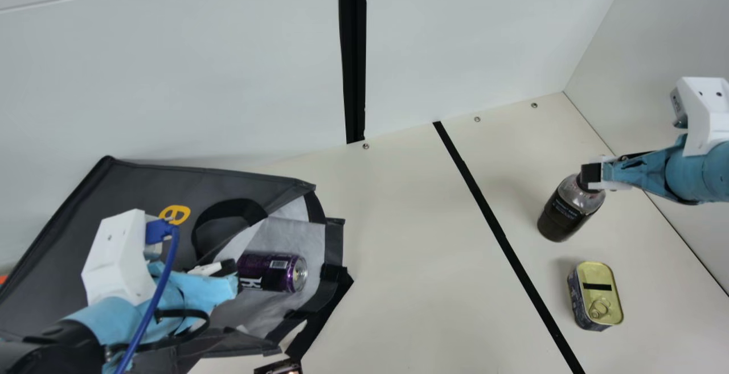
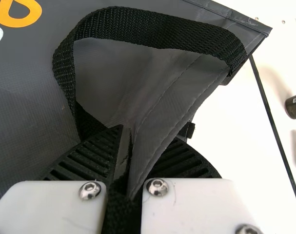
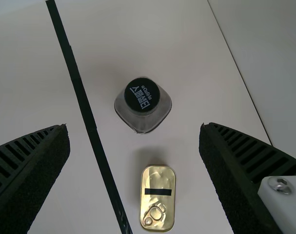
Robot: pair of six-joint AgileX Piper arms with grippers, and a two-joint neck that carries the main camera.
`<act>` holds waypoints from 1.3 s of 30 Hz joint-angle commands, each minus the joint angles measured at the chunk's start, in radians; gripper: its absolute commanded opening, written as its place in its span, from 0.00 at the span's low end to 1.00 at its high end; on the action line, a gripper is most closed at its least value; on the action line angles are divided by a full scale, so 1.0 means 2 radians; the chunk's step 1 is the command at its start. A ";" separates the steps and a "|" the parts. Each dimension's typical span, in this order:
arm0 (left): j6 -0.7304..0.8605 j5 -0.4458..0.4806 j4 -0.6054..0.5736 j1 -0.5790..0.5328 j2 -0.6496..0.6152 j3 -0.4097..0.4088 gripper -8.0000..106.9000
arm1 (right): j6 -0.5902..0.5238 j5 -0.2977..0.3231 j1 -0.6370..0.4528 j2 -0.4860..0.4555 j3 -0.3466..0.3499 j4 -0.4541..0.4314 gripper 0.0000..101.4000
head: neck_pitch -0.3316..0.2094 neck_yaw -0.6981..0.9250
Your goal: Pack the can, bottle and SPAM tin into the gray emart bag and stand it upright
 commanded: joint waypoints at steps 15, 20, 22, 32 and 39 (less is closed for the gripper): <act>0.000 0.000 0.000 0.000 0.000 0.000 0.00 | 0.004 0.003 0.004 0.054 -0.021 0.009 0.94 | -0.011 0.000; 0.000 0.000 0.000 0.000 0.000 0.000 0.00 | 0.005 0.003 0.009 0.068 -0.028 0.004 0.94 | -0.011 0.000; 0.000 0.000 0.000 0.000 0.000 0.000 0.00 | 0.005 0.003 0.012 0.073 -0.030 0.002 0.94 | -0.011 0.000; 0.000 0.000 0.000 0.000 0.000 0.000 0.00 | 0.005 0.001 0.020 0.091 -0.033 -0.007 0.94 | -0.011 0.000; 0.000 0.000 0.000 0.000 0.000 0.000 0.00 | 0.005 -0.002 0.024 0.102 -0.032 -0.012 0.94 | -0.011 0.000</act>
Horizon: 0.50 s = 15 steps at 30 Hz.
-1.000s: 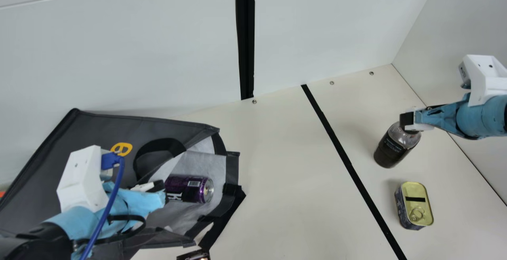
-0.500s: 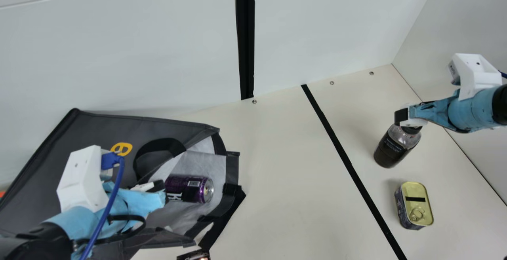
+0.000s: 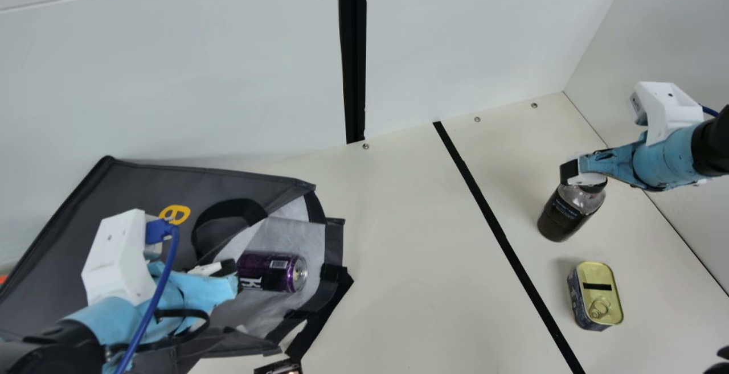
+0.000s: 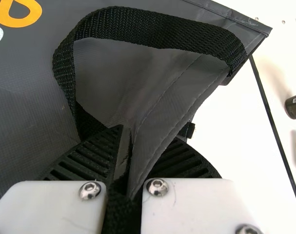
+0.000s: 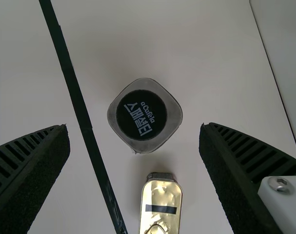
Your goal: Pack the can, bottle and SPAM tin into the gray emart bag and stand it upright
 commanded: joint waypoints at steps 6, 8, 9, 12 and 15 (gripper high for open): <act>0.000 0.000 0.000 0.000 0.000 0.000 0.00 | 0.001 -0.007 0.003 0.010 0.003 -0.004 0.94 | -0.011 0.000; 0.000 0.000 0.000 0.000 0.000 0.000 0.00 | 0.001 -0.008 0.004 0.013 0.004 -0.005 0.94 | -0.011 0.000; 0.000 0.000 0.000 0.000 0.000 0.000 0.00 | 0.002 -0.009 0.005 0.015 0.004 -0.006 0.94 | -0.011 0.000; 0.000 0.000 0.000 0.000 0.000 0.000 0.00 | 0.003 -0.011 0.006 0.020 0.005 -0.007 0.94 | -0.011 0.000; 0.000 0.000 0.000 0.000 0.000 0.000 0.00 | 0.005 -0.013 0.008 0.025 0.005 -0.008 0.94 | -0.011 0.000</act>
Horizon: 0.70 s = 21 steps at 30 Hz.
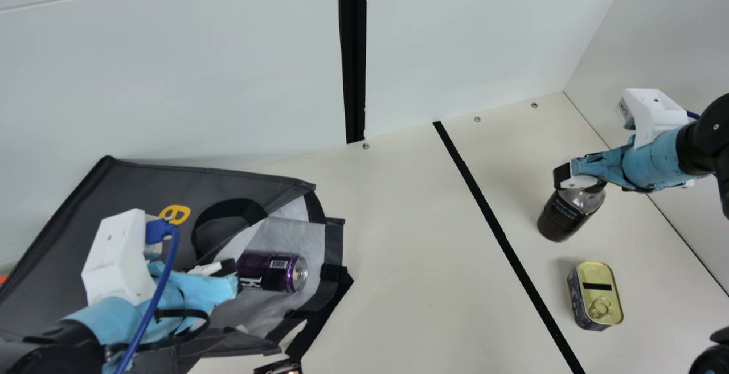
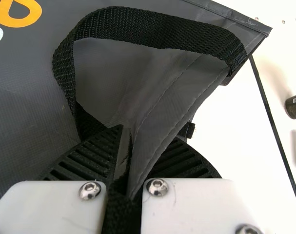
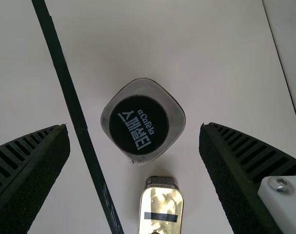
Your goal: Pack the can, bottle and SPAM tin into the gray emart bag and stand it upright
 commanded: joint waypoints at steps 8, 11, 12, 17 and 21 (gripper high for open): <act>0.000 0.000 0.000 0.000 0.000 0.000 0.00 | 0.007 -0.003 0.004 0.014 -0.005 -0.002 0.94 | -0.011 0.000; 0.000 0.000 0.000 0.000 0.000 0.000 0.00 | 0.011 -0.004 0.006 0.020 -0.009 -0.002 0.94 | -0.011 0.000; 0.000 0.000 0.000 0.000 0.000 0.000 0.00 | 0.012 -0.004 0.007 0.021 -0.010 -0.002 0.94 | -0.011 0.000; 0.000 0.000 0.000 0.000 0.000 0.000 0.00 | 0.016 -0.005 0.010 0.029 -0.016 -0.004 0.94 | -0.011 0.000; 0.000 0.000 0.000 0.000 0.000 0.000 0.00 | 0.020 -0.003 0.014 0.034 -0.019 -0.009 0.81 | -0.011 0.000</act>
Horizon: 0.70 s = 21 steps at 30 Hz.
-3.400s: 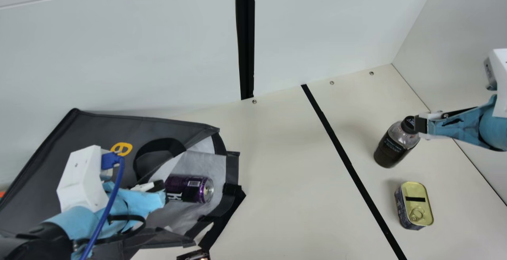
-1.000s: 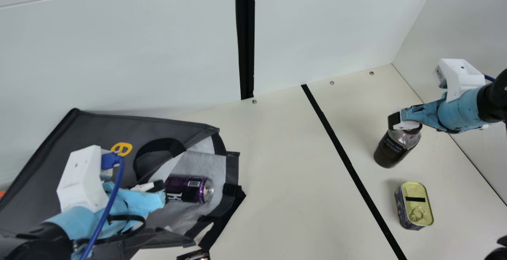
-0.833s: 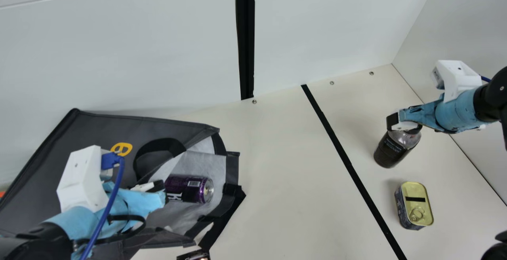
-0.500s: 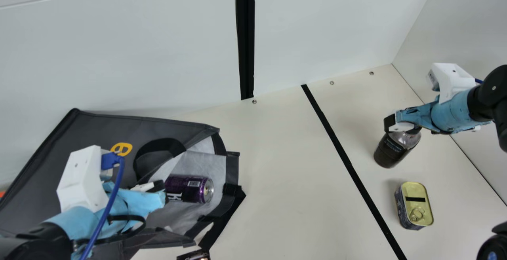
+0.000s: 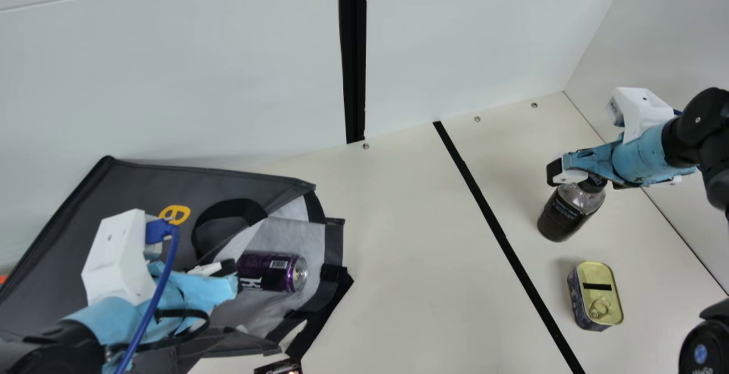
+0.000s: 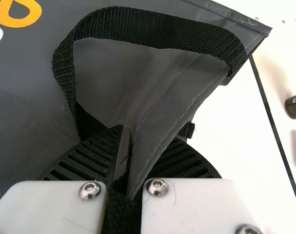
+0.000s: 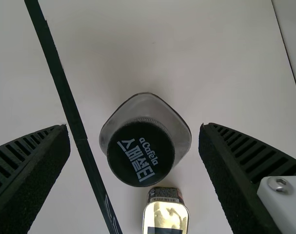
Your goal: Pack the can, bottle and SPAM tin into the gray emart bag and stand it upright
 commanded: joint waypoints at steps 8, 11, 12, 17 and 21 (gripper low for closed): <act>0.000 0.000 0.000 0.000 0.000 0.000 0.00 | 0.005 0.005 0.004 0.004 -0.002 -0.017 0.28 | -0.011 -0.001; 0.000 0.000 0.000 0.000 0.000 0.000 0.00 | 0.006 0.006 0.004 0.004 -0.004 -0.020 0.08 | -0.011 -0.001; 0.000 0.000 0.000 0.000 0.000 0.000 0.00 | 0.006 0.006 0.003 0.004 -0.005 -0.021 0.01 | -0.011 -0.001; 0.000 0.000 0.000 0.000 0.000 0.000 0.00 | 0.004 0.008 0.002 0.003 -0.010 -0.019 0.00 | -0.011 -0.001; 0.000 0.000 0.000 0.000 0.000 0.000 0.00 | -0.001 0.010 0.002 0.002 -0.015 -0.013 0.00 | -0.011 -0.001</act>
